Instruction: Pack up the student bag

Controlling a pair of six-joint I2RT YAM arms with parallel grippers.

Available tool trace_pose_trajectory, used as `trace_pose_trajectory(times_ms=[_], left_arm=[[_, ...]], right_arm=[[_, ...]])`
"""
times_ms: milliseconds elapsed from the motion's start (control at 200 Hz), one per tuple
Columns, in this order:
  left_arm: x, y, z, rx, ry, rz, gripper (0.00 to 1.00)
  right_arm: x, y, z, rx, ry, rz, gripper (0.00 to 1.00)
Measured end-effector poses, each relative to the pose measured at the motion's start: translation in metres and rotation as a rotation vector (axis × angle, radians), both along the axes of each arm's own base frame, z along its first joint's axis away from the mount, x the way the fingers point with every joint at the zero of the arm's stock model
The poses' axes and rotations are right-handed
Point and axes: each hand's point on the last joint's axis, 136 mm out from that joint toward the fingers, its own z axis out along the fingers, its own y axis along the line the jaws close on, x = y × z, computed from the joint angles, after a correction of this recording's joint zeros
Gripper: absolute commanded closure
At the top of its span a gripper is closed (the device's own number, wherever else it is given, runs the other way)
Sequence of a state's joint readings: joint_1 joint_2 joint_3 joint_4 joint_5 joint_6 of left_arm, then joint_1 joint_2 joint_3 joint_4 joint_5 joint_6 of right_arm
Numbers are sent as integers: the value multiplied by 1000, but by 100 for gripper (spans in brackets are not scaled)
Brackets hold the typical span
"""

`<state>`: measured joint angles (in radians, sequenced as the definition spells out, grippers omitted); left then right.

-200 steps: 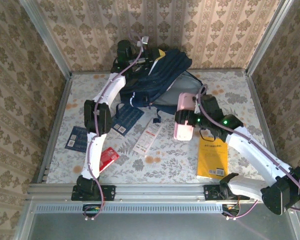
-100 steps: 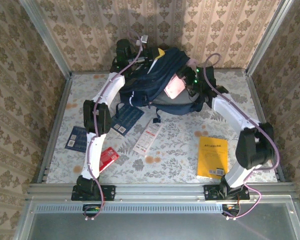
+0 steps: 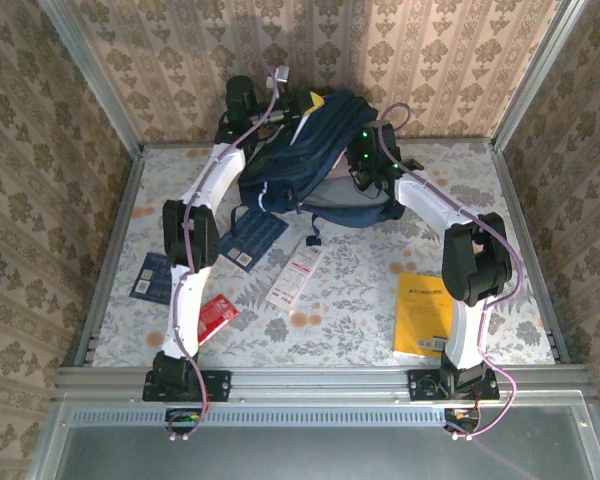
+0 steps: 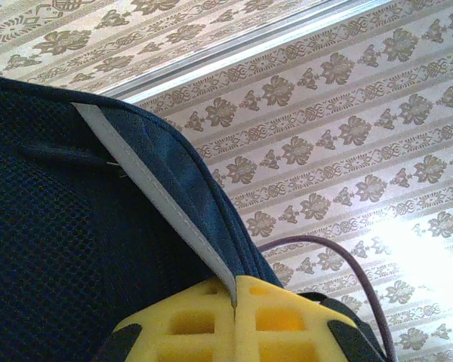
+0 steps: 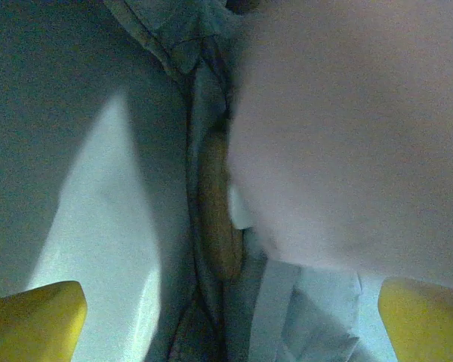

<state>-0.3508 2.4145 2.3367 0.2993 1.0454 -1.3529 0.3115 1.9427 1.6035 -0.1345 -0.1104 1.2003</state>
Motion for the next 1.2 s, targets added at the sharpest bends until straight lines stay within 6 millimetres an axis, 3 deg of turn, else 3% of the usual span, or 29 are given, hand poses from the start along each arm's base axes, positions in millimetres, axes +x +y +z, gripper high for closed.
trace_pose_trajectory(times_ms=[465,575,660,835,935,1085,1150,1200], left_arm=[[1,3,2,-9,14,-2,100],[1,3,3,-10,15,-3,100],[1,3,3,-11,13,-3,100],[1,4,4,-12,8,-3,100],[0,3,4,-12,8,-6,100],[-2,0,2,-6,0,-11,100],[-3,-2,1,-1,-2,-13,100],[-3,-3,-1,3,-1,-14,100]], right_arm=[[-4,15,17,-47,-96,141,0],[-30,9,22,-113,-116,180,0],[-53,1,37,-171,-149,203,0],[-108,-36,83,-323,-270,175,0],[-138,-59,94,-367,-321,155,2],[-152,-77,82,-416,-315,167,10],[-159,-64,72,-453,-310,232,14],[-169,-44,66,-473,-318,311,19]])
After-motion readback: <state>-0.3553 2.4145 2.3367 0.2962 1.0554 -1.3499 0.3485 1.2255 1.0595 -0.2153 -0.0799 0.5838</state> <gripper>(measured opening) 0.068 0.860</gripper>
